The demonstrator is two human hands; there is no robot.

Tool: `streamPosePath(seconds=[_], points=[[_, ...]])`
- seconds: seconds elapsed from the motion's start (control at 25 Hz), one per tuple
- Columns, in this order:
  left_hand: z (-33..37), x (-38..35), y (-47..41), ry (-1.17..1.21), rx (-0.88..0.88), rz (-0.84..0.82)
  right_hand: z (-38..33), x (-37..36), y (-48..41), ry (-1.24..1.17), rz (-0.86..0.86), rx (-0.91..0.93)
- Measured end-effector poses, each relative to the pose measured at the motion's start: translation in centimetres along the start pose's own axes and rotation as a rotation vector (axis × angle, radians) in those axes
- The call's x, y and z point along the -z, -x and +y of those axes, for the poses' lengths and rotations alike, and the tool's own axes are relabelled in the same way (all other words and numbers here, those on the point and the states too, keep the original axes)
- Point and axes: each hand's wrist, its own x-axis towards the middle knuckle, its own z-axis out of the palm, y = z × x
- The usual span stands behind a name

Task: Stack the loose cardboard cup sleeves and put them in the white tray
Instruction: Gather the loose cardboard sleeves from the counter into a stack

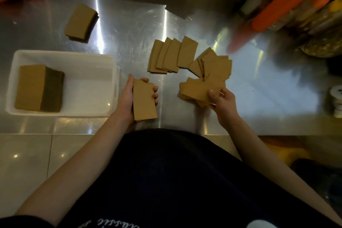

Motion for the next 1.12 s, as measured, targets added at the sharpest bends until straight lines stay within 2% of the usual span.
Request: streamPosePath(seconds=[0.2, 0.36, 0.68, 0.8, 0.88, 1.0, 1.12], points=[[-0.4, -1.1, -0.5, -0.068, 0.021, 0.007, 2.3, 1.3, 1.3, 0.134, 0.088, 0.011], [-0.4, -1.4, -0.4, -0.091, 0.02, 0.019, 2.7, 0.2, 0.6, 0.22, 0.108, 0.024], [-0.5, -2.2, -0.5, -0.104, 0.041, 0.03, 2.5, -1.5, -1.0, 0.504, 0.254, 0.066], [-0.6, -2.2, -0.6, -0.105, 0.051, 0.033, 2.2, -2.0, -0.9, 0.614, 0.276, 0.015], [-0.5, -2.2, -0.7, -0.104, 0.053, 0.031, 2.2, -1.7, -0.8, 0.565, 0.286, -0.001], [-0.5, -2.2, -0.8, -0.098, 0.058, 0.035, 2.2, -0.4, -0.2, 0.366, 0.273, 0.035], [-0.5, -2.1, -0.9, -0.086, 0.053, 0.04, 1.8, 1.9, 0.4, 0.203, 0.172, 0.069]])
